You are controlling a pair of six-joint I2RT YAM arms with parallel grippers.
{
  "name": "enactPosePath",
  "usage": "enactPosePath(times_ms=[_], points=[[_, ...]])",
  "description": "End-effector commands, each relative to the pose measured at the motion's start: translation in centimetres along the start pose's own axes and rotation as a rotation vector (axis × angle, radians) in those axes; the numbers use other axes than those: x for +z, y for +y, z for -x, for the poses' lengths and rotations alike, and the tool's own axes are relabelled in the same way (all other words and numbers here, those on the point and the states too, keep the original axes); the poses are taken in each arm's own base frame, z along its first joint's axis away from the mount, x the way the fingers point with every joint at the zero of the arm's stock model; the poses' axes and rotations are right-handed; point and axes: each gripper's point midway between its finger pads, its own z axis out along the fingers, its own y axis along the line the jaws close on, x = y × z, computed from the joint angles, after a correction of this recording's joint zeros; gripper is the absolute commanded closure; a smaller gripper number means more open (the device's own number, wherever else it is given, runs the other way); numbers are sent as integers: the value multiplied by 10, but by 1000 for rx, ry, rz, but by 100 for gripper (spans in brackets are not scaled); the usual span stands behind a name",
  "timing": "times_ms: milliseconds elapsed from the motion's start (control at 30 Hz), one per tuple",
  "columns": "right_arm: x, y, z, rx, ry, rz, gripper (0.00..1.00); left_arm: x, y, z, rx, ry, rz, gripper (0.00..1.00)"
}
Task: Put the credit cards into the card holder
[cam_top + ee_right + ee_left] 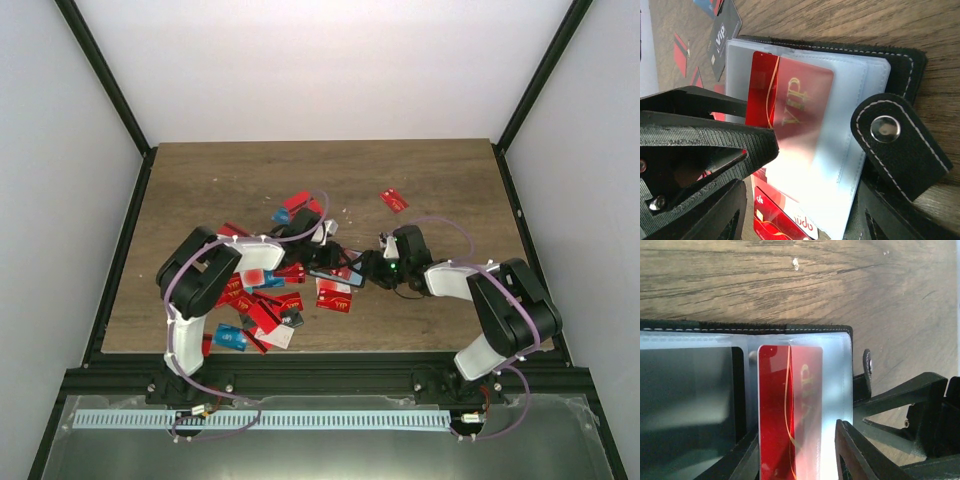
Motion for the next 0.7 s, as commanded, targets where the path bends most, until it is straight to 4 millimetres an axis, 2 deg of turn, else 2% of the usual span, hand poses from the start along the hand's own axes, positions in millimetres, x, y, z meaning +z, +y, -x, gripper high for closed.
enactPosePath(times_ms=[0,300,667], points=[[5,-10,-15,26,56,-27,37,-10,20,-12,26,58,144,59],[6,-11,-14,27,60,-26,37,-25,24,-5,73,46,242,39],[9,-10,-14,27,67,-23,37,-27,24,-1,122,54,268,37]])
